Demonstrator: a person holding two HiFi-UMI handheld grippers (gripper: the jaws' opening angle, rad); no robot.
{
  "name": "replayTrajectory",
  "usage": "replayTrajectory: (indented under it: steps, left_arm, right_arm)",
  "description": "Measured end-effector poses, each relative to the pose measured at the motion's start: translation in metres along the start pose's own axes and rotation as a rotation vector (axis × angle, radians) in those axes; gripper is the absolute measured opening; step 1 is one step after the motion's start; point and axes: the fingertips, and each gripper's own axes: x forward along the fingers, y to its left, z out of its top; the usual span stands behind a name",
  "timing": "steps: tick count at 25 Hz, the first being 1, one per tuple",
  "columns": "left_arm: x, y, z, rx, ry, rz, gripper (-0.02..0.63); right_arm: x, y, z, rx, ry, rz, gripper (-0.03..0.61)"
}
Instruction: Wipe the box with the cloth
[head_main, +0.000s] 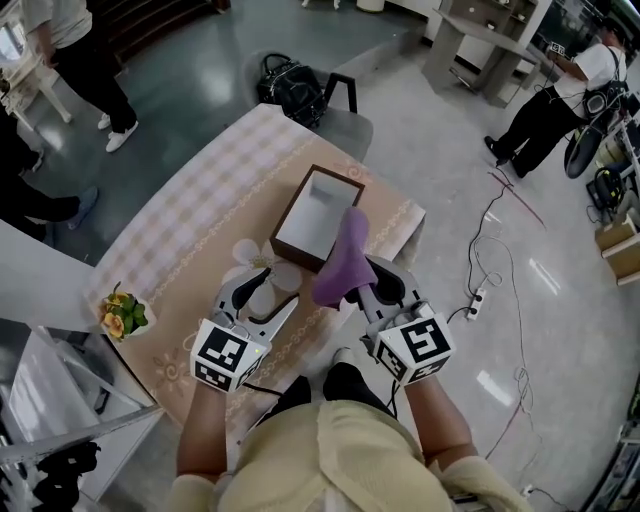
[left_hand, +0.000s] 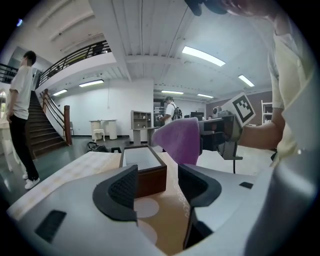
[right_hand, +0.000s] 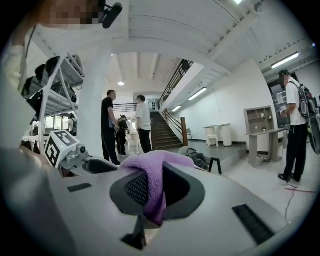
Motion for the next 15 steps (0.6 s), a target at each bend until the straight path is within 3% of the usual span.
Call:
replayTrajectory:
  steps: [5,15]
  left_arm:
    - [-0.022,0.001,0.002,-0.006,-0.011,0.048,0.265]
    - [-0.084,0.023,-0.025,-0.135,-0.004,0.241,0.264]
  right_arm:
    - [0.017,0.037,0.017,-0.060,-0.040,0.160,0.044]
    - [0.062,0.095,-0.008,-0.083,0.018,0.352,0.044]
